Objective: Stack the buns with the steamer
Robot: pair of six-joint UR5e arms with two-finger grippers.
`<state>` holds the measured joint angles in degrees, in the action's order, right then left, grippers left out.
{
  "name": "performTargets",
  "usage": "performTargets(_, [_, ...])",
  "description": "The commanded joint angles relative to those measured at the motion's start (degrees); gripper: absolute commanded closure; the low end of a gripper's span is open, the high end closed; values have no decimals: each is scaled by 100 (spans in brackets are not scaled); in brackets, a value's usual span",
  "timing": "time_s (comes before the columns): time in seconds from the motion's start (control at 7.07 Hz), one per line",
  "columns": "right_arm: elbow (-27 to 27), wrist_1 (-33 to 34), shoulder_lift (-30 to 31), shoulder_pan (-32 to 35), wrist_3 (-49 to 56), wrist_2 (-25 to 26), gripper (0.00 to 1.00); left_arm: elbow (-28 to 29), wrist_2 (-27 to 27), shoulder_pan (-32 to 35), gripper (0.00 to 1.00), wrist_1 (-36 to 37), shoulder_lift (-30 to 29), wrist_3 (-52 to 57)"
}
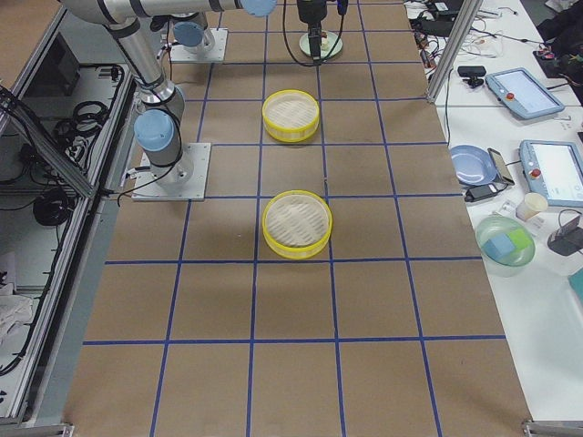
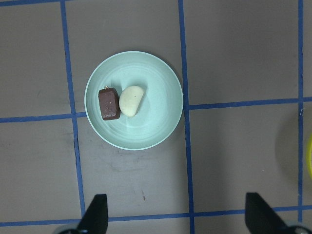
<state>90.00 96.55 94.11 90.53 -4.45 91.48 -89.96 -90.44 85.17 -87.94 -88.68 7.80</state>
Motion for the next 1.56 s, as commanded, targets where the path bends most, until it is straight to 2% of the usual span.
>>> performTargets(0.0, [0,4,3,0,5,10,0,5,-9,0,0,-4,9,2])
performTargets(0.42, [9,-14,-32,-9,75,-8,0,-73,0,-87,0,-144,-26,19])
performTargets(0.57, [61,-74,-24,-17,58,10,0,-283,9,-123,0,-23,-122,176])
performTargets(0.85, [88,-93,-50,-79,102,19,0,-687,17,-298,0,731,-403,465])
performTargets(0.99, [88,-188,-24,-157,389,97,0,-733,9,-299,0,1056,-622,1024])
performTargets(1.13, [88,-363,37,-332,1105,254,0,-733,17,-299,0,1286,-894,1378])
performTargets(1.27, [88,-557,125,-682,1304,282,0,-733,17,-299,0,1514,-1175,1590])
performTargets(1.41, [97,-837,152,-1207,2106,274,0,-733,9,-308,0,1656,-1413,1880])
